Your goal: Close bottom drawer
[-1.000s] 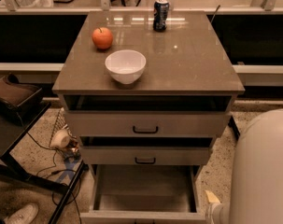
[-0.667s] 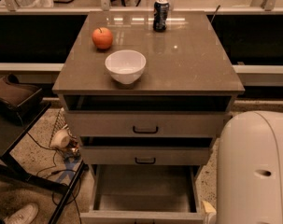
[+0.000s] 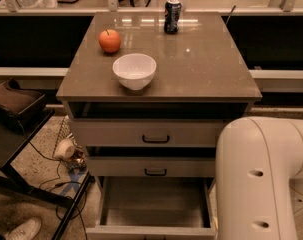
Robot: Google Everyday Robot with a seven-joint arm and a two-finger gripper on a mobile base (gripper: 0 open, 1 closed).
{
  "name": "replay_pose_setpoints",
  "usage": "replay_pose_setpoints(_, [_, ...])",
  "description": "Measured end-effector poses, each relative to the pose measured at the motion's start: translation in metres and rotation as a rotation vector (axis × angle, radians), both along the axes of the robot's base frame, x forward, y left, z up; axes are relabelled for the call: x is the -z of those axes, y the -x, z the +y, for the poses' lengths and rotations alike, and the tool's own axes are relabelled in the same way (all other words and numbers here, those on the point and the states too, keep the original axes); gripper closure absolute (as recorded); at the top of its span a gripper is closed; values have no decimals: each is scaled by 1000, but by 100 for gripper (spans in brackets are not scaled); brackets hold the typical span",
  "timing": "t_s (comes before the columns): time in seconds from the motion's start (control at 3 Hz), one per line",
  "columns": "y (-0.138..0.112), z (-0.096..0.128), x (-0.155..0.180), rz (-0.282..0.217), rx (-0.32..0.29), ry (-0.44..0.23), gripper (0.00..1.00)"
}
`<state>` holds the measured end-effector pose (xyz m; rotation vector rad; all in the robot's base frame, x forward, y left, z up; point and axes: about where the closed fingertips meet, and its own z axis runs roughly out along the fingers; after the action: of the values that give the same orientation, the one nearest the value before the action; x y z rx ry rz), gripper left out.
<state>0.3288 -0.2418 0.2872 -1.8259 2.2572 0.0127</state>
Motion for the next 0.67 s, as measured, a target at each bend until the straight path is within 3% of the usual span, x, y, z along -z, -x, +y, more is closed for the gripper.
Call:
replay_pose_setpoints(0.33, [7,1,38,50,8,-26,0])
replay_pose_setpoints(0.67, [5,5,80,72,-6,-83,18])
